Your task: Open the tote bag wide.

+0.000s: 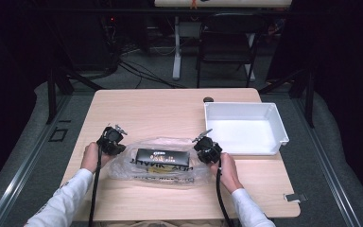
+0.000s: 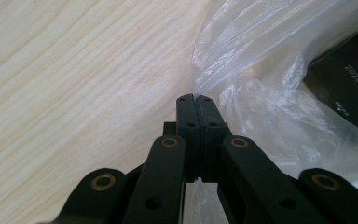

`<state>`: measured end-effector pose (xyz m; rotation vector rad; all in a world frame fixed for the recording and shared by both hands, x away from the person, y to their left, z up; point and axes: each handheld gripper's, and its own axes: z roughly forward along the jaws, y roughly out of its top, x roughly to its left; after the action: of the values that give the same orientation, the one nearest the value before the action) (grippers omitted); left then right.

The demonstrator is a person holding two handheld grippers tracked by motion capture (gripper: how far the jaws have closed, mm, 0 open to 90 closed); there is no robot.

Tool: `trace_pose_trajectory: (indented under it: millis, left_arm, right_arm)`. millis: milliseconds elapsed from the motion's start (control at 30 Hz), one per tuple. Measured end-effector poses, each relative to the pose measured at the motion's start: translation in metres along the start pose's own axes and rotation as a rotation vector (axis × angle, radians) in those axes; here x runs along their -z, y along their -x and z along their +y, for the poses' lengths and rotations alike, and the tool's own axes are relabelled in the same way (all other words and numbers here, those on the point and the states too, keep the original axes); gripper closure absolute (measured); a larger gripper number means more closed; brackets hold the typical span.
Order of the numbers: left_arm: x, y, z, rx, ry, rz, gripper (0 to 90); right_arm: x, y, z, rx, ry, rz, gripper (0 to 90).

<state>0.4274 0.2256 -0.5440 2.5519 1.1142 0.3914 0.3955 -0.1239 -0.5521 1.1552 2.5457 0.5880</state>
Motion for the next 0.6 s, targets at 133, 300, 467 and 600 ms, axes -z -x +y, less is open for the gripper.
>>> trace_pose_trajectory:
  millis: [133,300,467,600]
  left_arm:
    - [-0.0031,0.0035,0.0039,-0.034,-0.019,0.032,90.0]
    - [-0.0085,0.0024,0.0084,-0.046,-0.040,0.049,90.0]
    - [-0.0087,0.0071,0.0056,-0.077,-0.064,0.048,90.0]
    - [-0.0054,0.0101,0.0019,-0.096,-0.089,0.022,89.9]
  right_arm:
    - [-0.0040,0.0008,0.0012,-0.004,-0.018,-0.009,90.0]
    - [-0.0069,0.0003,0.0041,-0.004,-0.030,-0.039,90.0]
    - [-0.0067,-0.0028,0.0048,-0.003,-0.047,-0.037,90.0]
    - [-0.0035,-0.0037,0.0014,0.004,-0.063,-0.013,90.0]
